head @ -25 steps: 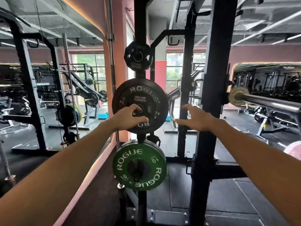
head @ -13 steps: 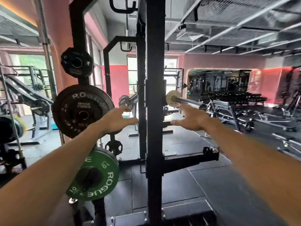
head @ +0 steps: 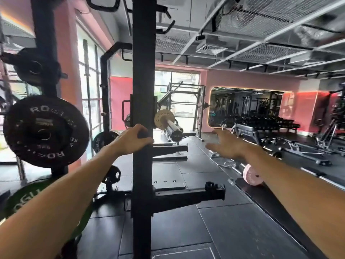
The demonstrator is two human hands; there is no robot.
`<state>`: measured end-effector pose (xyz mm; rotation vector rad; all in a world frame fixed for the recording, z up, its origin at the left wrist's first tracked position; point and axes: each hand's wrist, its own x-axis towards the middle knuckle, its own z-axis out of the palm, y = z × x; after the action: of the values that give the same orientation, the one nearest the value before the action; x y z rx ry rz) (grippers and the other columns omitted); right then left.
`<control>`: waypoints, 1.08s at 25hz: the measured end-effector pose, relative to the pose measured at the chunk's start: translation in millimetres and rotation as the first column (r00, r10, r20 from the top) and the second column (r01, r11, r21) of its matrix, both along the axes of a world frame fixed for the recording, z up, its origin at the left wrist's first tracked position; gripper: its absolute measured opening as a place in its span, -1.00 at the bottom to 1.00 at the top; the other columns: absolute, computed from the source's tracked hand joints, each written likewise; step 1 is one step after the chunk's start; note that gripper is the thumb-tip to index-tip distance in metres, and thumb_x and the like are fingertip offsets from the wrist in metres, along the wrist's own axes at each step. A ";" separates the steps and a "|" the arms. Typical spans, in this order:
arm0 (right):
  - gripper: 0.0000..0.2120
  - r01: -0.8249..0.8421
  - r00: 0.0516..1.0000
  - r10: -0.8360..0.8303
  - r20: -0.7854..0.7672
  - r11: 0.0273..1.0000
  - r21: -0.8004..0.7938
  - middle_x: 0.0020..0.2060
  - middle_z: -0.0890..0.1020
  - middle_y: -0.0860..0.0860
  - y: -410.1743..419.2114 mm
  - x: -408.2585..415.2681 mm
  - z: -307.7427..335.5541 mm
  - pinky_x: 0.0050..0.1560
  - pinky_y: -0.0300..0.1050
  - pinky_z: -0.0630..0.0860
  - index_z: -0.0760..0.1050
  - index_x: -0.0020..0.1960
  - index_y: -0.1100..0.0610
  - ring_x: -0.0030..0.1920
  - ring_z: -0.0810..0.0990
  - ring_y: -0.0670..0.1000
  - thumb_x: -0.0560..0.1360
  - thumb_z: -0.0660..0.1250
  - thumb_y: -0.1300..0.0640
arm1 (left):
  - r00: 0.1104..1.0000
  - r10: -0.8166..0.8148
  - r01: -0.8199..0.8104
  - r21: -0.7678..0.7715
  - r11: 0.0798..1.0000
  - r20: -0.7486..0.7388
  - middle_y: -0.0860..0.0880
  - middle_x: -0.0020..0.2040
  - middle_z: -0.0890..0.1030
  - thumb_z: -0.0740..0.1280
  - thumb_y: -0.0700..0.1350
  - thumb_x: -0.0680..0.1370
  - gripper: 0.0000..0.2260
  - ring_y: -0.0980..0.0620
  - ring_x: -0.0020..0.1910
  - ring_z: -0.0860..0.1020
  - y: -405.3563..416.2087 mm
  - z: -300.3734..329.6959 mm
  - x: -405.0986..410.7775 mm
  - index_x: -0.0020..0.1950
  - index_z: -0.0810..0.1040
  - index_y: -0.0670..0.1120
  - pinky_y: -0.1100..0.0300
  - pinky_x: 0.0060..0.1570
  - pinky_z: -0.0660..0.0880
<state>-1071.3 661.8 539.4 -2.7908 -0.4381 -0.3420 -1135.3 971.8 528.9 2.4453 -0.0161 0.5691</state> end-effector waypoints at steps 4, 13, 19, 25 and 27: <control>-0.41 -0.087 0.996 0.088 -0.005 0.993 0.080 0.47 0.30 0.10 -1.5 53.3 5.4 0.38 0.10 0.32 0.17 0.49 0.08 0.40 0.36 0.15 0.56 0.20 -0.17 | 0.997 0.072 -0.071 -0.020 0.997 0.039 -0.11 0.32 0.48 0.34 0.06 0.56 -0.56 0.03 0.11 0.41 -5.0 1.6 50.4 0.39 0.41 -0.06 0.17 0.05 0.32; -0.52 -0.185 0.983 0.182 0.039 0.973 0.140 0.33 0.43 0.21 66.0 207.9 13.0 0.20 0.02 0.41 0.21 0.44 0.23 0.25 0.48 0.20 0.62 0.19 0.03 | 0.985 0.143 -0.148 0.046 0.988 0.096 -0.15 0.34 0.48 0.23 0.05 0.63 -0.54 -0.07 0.19 0.49 37.9 1.4 215.8 0.47 0.32 -0.12 0.08 0.16 0.42; -0.56 -0.190 0.982 0.188 0.023 0.973 0.134 0.33 0.43 0.24 130.5 329.0 18.9 0.20 0.01 0.42 0.22 0.41 0.30 0.29 0.47 0.20 0.63 0.17 0.10 | 0.983 0.173 -0.179 0.108 0.978 0.065 -0.19 0.34 0.49 0.25 0.03 0.62 -0.53 -0.18 0.30 0.46 76.3 8.7 337.8 0.48 0.32 -0.13 0.01 0.28 0.40; -0.66 -0.168 0.986 0.167 0.009 0.984 0.061 0.29 0.47 0.23 174.2 413.9 12.6 0.15 -0.07 0.43 0.35 0.35 0.25 0.25 0.47 0.22 0.60 0.13 0.18 | 0.989 0.148 -0.151 0.177 0.973 0.028 -0.17 0.35 0.50 0.23 -0.02 0.63 -0.58 -0.17 0.32 0.45 90.2 5.5 419.2 0.46 0.34 -0.14 0.10 0.23 0.35; -0.64 -0.188 0.982 0.189 -0.009 0.982 0.032 0.28 0.48 0.21 183.2 432.2 7.7 0.09 -0.10 0.44 0.36 0.35 0.22 0.23 0.49 0.21 0.56 0.15 0.19 | 0.991 0.123 -0.129 0.180 0.975 0.046 -0.16 0.29 0.55 0.23 -0.04 0.64 -0.65 -0.17 0.26 0.49 92.3 2.1 436.6 0.38 0.42 -0.14 0.09 0.18 0.40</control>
<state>-639.1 845.0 547.1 -2.6920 -0.6825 -0.2864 -698.7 1064.1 531.1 2.6286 0.0764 0.6935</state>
